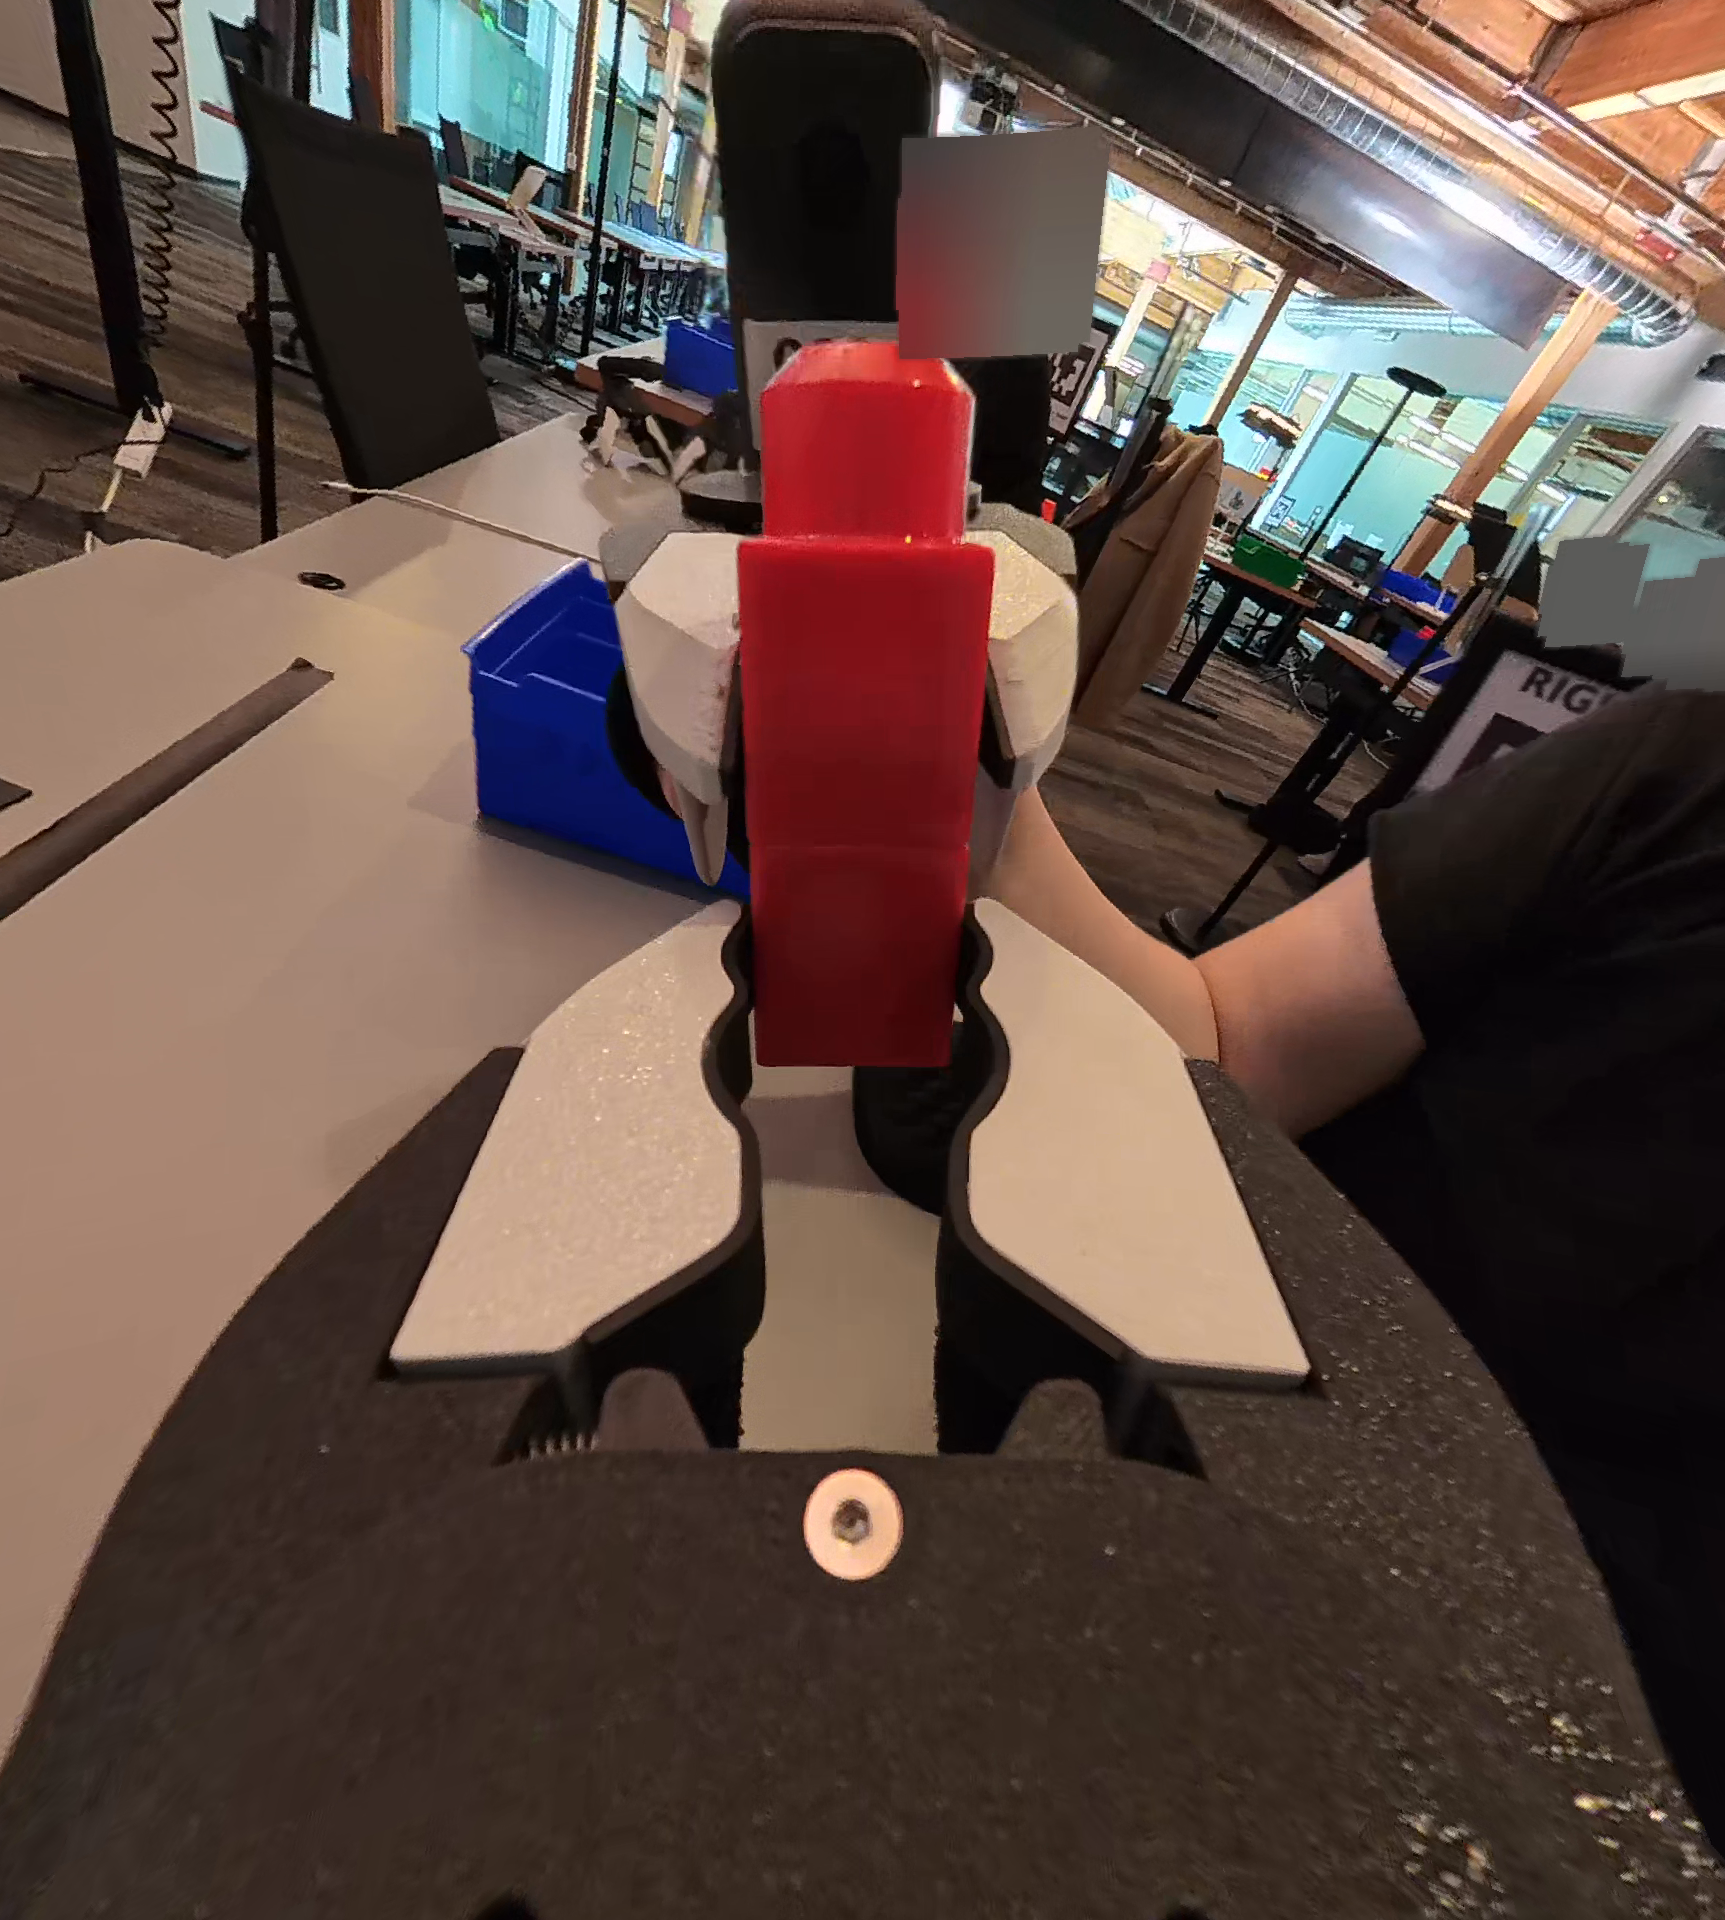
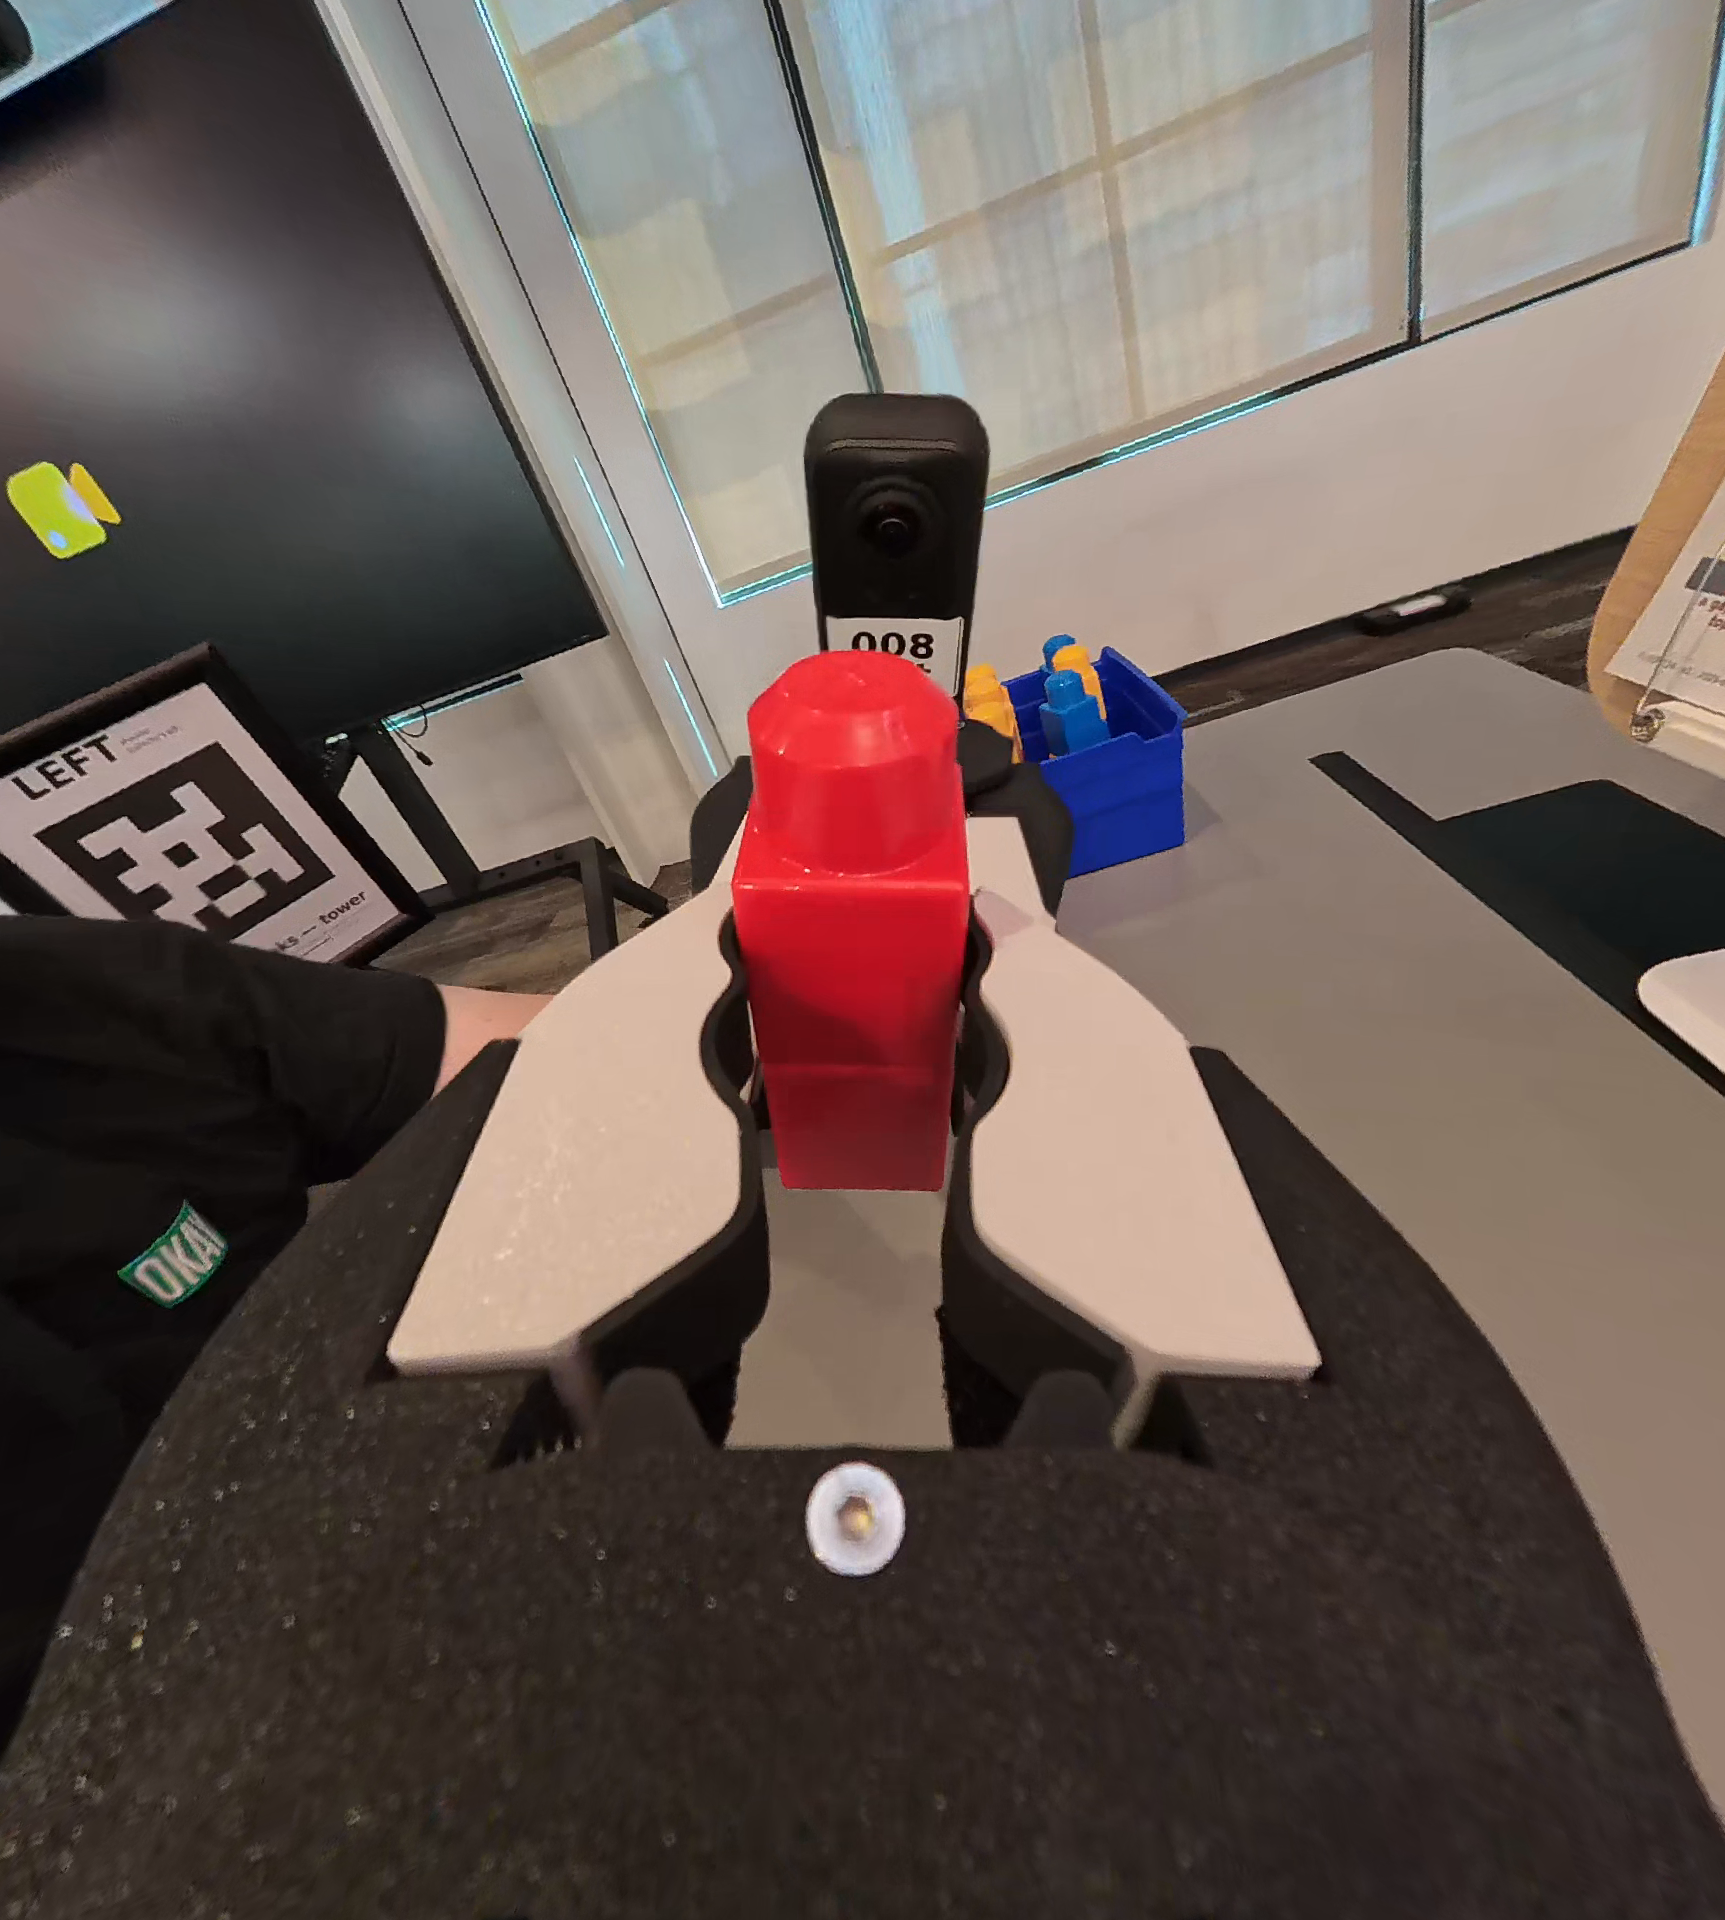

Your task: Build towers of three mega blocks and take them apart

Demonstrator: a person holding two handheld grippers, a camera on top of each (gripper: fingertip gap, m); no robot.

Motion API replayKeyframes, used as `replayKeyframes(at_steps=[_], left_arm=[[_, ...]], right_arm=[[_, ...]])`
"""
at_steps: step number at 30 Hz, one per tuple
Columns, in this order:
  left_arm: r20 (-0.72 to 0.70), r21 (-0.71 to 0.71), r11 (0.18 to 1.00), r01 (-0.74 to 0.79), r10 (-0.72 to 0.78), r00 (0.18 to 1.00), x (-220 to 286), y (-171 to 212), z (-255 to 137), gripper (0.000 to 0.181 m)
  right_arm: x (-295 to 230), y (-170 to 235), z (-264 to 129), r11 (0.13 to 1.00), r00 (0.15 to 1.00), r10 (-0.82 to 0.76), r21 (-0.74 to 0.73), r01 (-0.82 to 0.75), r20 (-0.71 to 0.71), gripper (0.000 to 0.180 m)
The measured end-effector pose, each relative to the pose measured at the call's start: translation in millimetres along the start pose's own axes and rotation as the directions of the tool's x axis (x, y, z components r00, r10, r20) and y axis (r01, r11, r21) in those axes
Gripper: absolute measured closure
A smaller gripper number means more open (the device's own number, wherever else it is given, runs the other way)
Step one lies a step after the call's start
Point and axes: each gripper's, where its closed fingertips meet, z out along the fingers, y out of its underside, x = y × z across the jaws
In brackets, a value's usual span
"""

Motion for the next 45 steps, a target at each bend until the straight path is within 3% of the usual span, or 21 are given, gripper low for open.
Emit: replayKeyframes(at_steps=[12,32,34,36,37,39,40,42,43,45], left_arm=[[-0.043,0.041,0.996,0.082,-0.080,0.996,-1,-3,-4,0.145],[-0.104,0.088,0.994,0.062,-0.053,0.993,24,-19,-15,0.144],[-0.122,0.037,0.997,0.074,-0.069,0.990,26,-10,-10,0.145],[-0.056,-0.108,0.994,0.022,-0.029,0.998,18,18,3,0.145],[-0.070,-0.087,0.996,0.019,-0.025,0.997,19,19,9,0.145],[-0.231,-0.015,0.992,0.123,-0.123,0.965,39,7,12,0.145],[-0.276,0.009,0.988,0.154,-0.145,0.950,44,1,10,0.145],[-0.261,0.018,0.993,0.118,-0.109,0.959,46,-5,2,0.145],[-0.244,0.014,0.997,0.081,-0.075,0.967,47,-7,-3,0.145],[-0.214,0.035,0.999,0.026,-0.018,0.977,52,-18,-13,0.145]], right_arm=[[7,-5,6,1.000,1.000,0.006,0.018,-0.005,-0.026,0.144],[-17,-27,21,0.991,0.992,-0.064,0.111,0.076,-0.109,0.144],[-18,-30,18,0.988,0.989,-0.079,0.122,0.094,-0.124,0.144],[-26,-55,-6,0.958,0.990,-0.076,0.267,0.106,-0.122,0.144],[-29,-62,-21,0.951,0.990,-0.066,0.292,0.101,-0.126,0.145],[-36,-64,-52,0.969,0.983,-0.060,0.227,0.099,-0.171,0.144],[-39,-64,-74,0.979,0.958,-0.085,0.154,0.131,-0.273,0.144],[-44,-68,-145,0.966,0.776,-0.175,0.047,0.255,-0.606,0.144],[-45,-57,-184,0.977,0.671,-0.167,-0.030,0.211,-0.722,0.144],[-37,-11,-255,0.987,0.525,-0.079,-0.140,-0.077,-0.848,0.144]])
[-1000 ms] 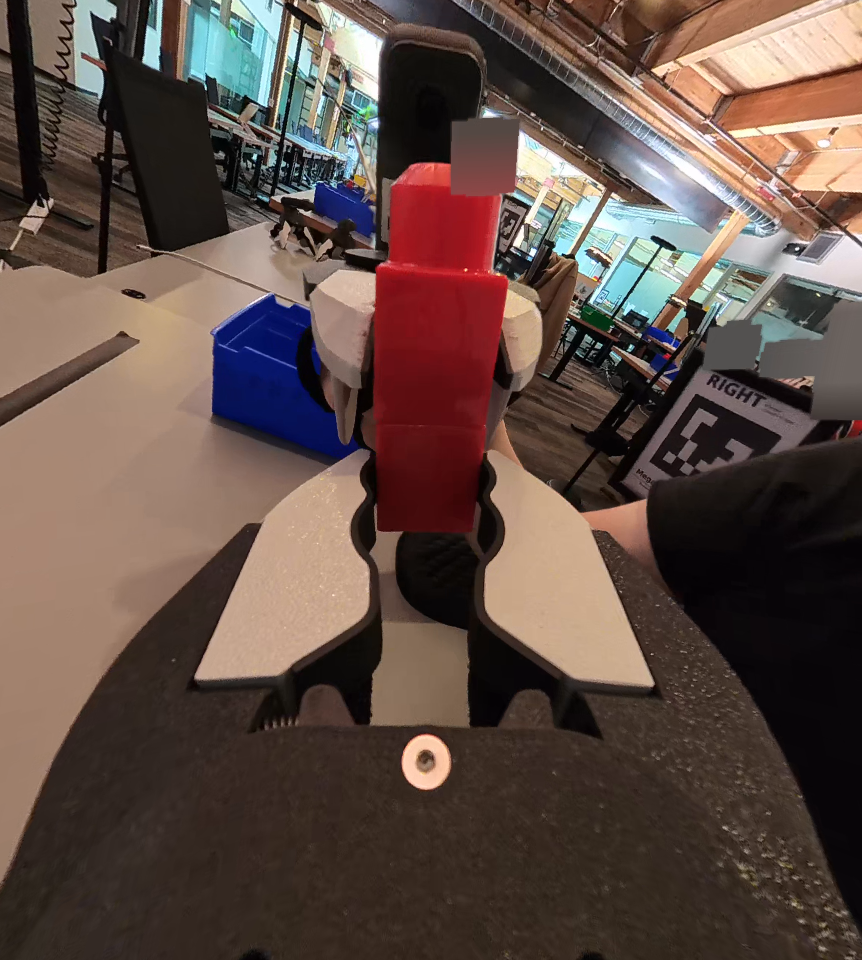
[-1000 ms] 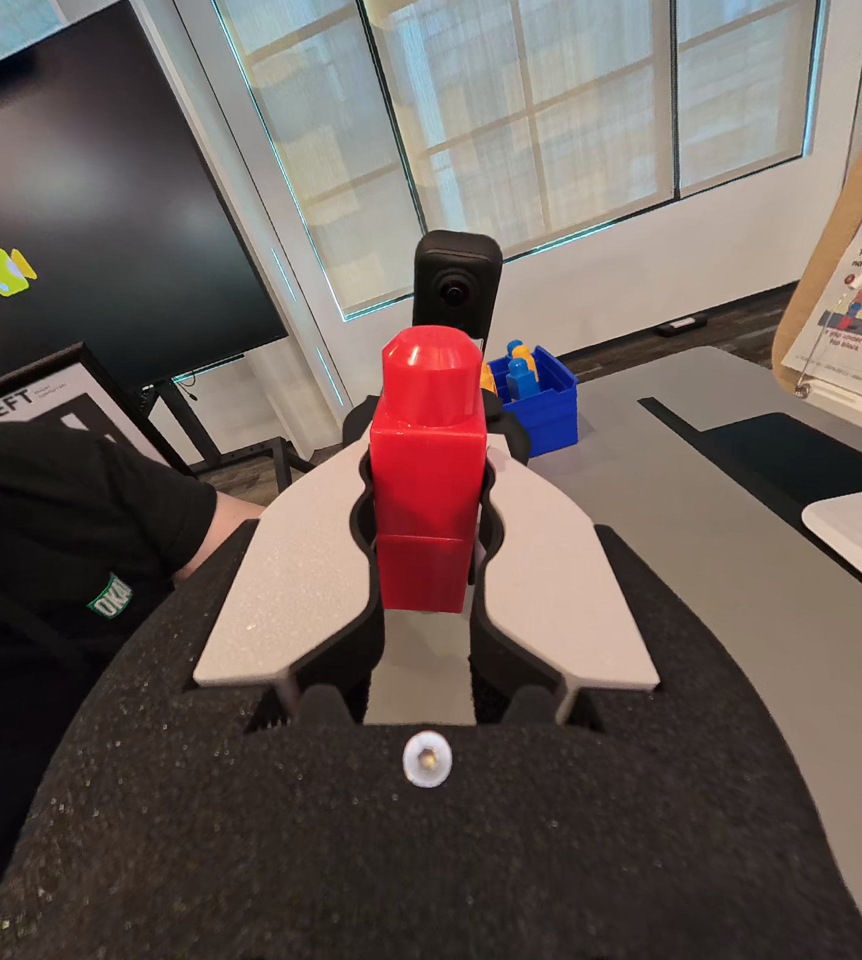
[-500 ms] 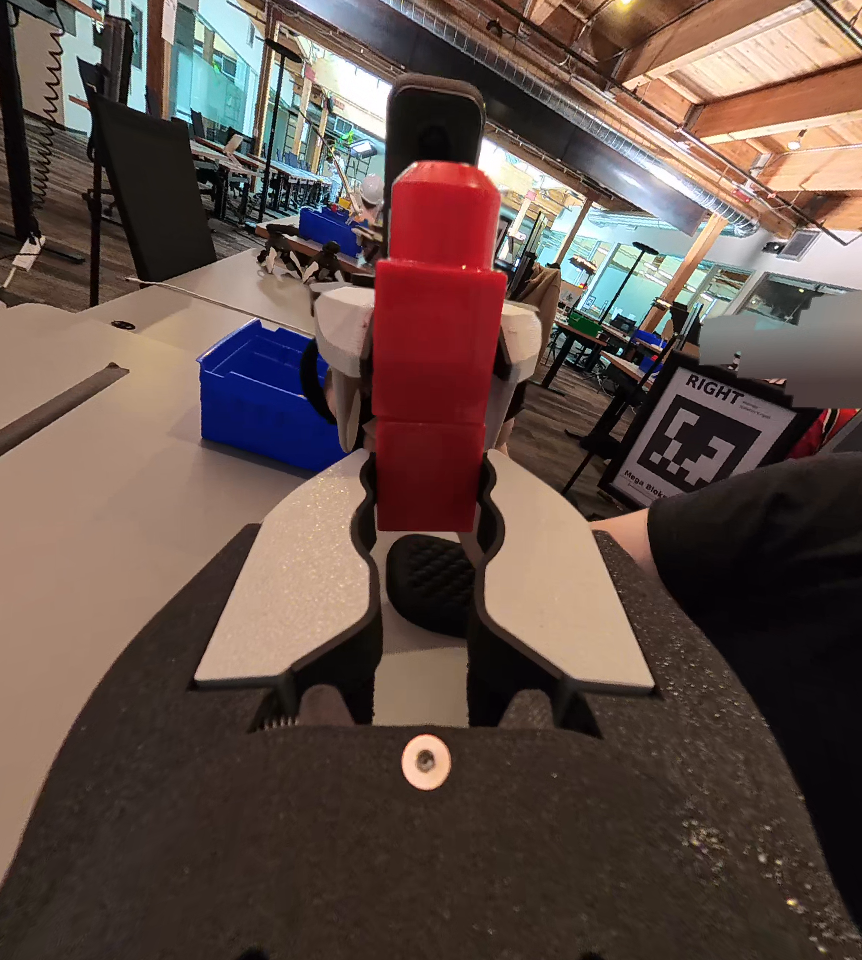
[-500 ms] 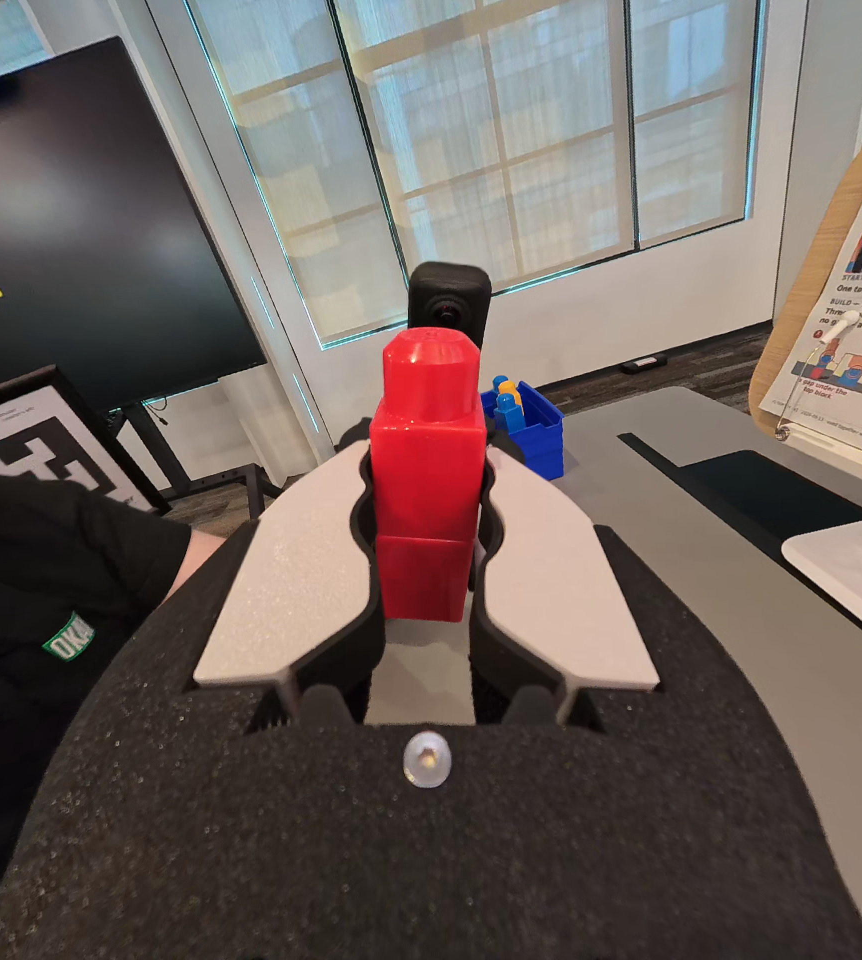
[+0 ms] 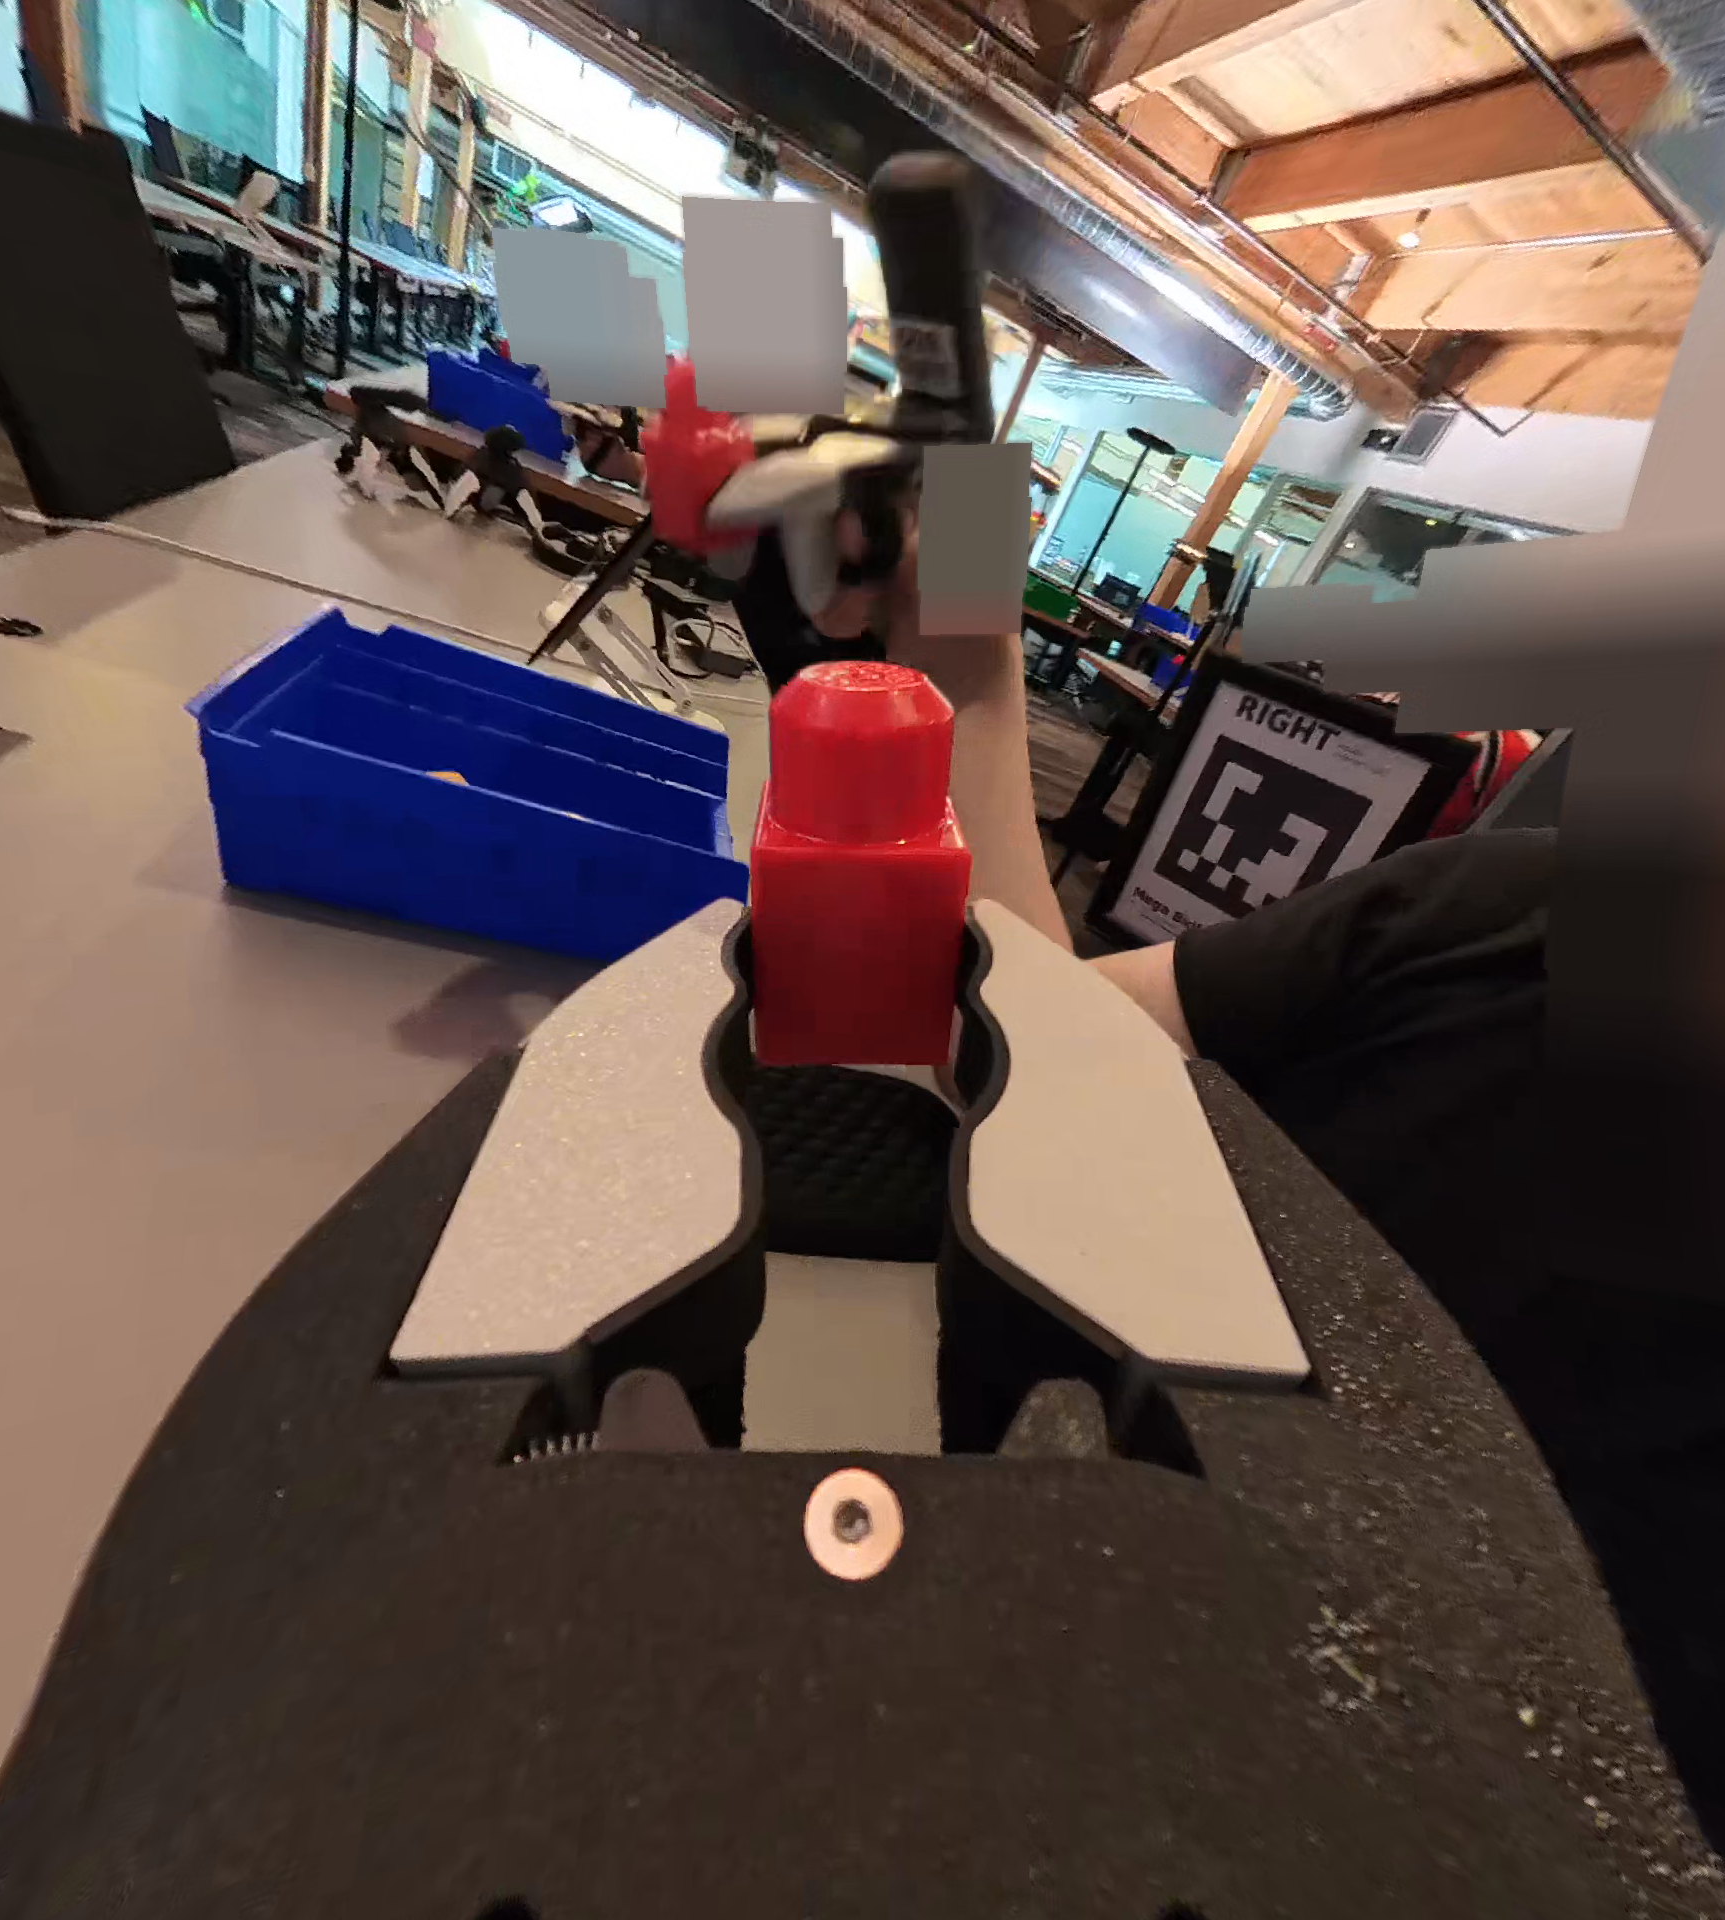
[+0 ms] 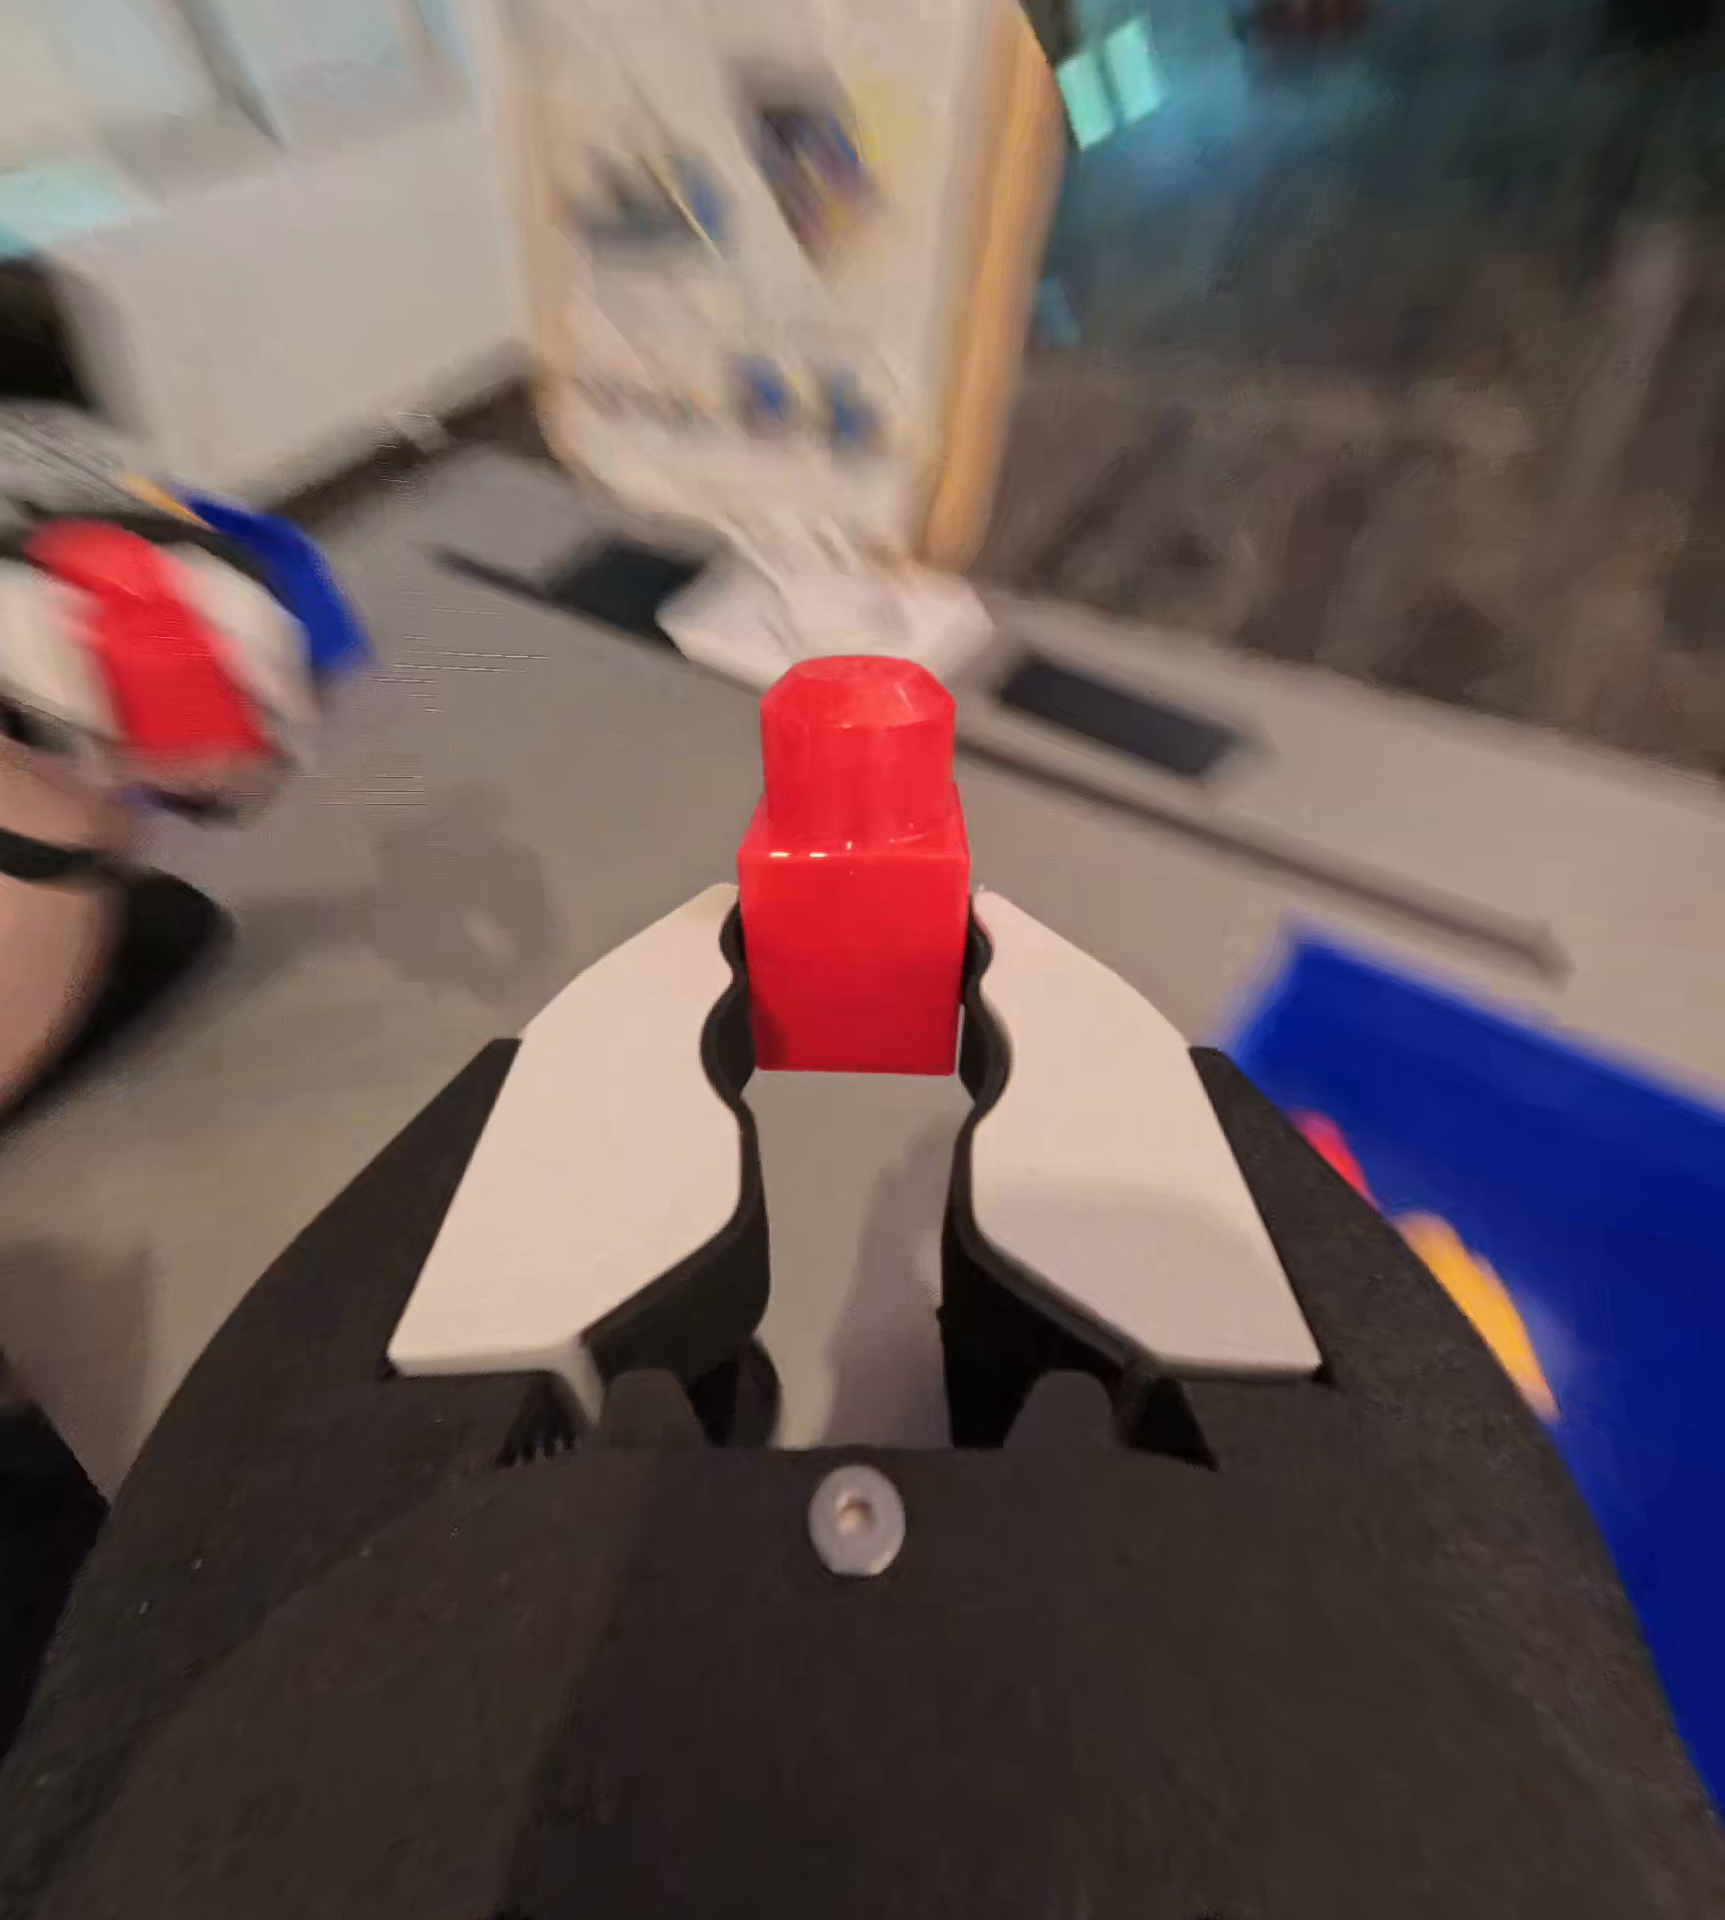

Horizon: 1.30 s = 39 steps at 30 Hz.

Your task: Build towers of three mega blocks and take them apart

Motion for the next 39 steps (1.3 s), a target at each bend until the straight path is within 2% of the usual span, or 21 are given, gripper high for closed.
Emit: replayKeyframes(at_steps=[1,3,5,7,11,12,15,17,19,22,24,25,26,28,30,32,35,37,39], left_arm=[[0.008,0.011,1.000,-0.026,0.026,1.000,5,-6,-4,0.145],[0.003,0.022,0.997,-0.072,0.071,0.997,16,-14,-8,0.145],[0.003,0.027,0.995,-0.099,0.099,0.995,24,-20,-11,0.145],[0.006,0.035,0.993,-0.113,0.113,0.994,30,-24,-14,0.145],[0.007,0.072,0.990,-0.117,0.117,0.993,39,-35,-21,0.145],[0.002,0.081,0.989,-0.120,0.120,0.993,41,-38,-23,0.145],[0.007,0.096,0.987,-0.132,0.132,0.991,45,-43,-29,0.145],[0.023,0.103,0.985,-0.142,0.140,0.990,45,-46,-34,0.145],[0.037,0.105,0.983,-0.147,0.144,0.989,44,-46,-39,0.145],[0.042,0.116,0.985,-0.129,0.125,0.991,38,-46,-44,0.145],[0.048,0.118,0.986,-0.114,0.109,0.993,32,-43,-43,0.145],[0.051,0.113,0.988,-0.105,0.100,0.994,29,-41,-42,0.145],[0.052,0.105,0.990,-0.095,0.090,0.995,27,-37,-40,0.145],[0.064,0.088,0.993,-0.079,0.074,0.995,21,-31,-37,0.145],[0.079,0.072,0.995,-0.068,0.063,0.995,17,-28,-35,0.145],[0.096,0.074,0.994,-0.080,0.073,0.993,16,-29,-35,0.145],[0.104,0.075,0.992,-0.097,0.089,0.991,17,-31,-36,0.145],[0.106,0.077,0.991,-0.110,0.101,0.989,19,-32,-38,0.145],[0.105,0.073,0.990,-0.121,0.113,0.988,20,-32,-38,0.145]], right_arm=[[36,27,-7,0.990,0.994,0.034,-0.135,-0.047,-0.102,0.144],[107,83,-15,0.915,0.959,0.116,-0.348,-0.205,-0.260,0.143],[152,136,-14,0.806,0.913,0.231,-0.460,-0.373,-0.336,0.143],[165,183,-9,0.716,0.886,0.283,-0.534,-0.450,-0.367,0.143],[164,248,-4,0.554,0.872,0.258,-0.676,-0.486,-0.416,0.143],[166,258,-3,0.528,0.867,0.244,-0.691,-0.494,-0.434,0.143],[177,269,-1,0.531,0.854,0.215,-0.677,-0.510,-0.475,0.143],[176,257,-2,0.574,0.848,0.237,-0.636,-0.516,-0.474,0.140],[175,227,-4,0.652,0.848,0.242,-0.568,-0.503,-0.472,0.131],[151,147,-2,0.817,0.878,0.201,-0.419,-0.395,-0.435,0.119],[87,68,22,0.947,0.962,0.164,-0.237,-0.215,-0.220,0.120],[43,32,35,0.982,0.990,0.118,-0.136,-0.127,-0.073,0.120],[-6,0,46,0.999,0.996,0.043,-0.034,-0.041,0.077,0.120],[-103,-42,61,0.984,0.932,-0.140,0.155,0.092,0.335,0.122],[-177,-59,75,0.953,0.825,-0.266,0.262,0.149,0.498,0.130],[-218,-67,93,0.947,0.771,-0.296,0.280,0.158,0.564,0.126],[-250,-71,116,0.953,0.716,-0.288,0.260,0.152,0.636,0.124],[-253,-72,131,0.964,0.722,-0.253,0.230,0.132,0.645,0.125],[-257,-65,137,0.975,0.683,-0.218,0.186,0.122,0.697,0.126]])
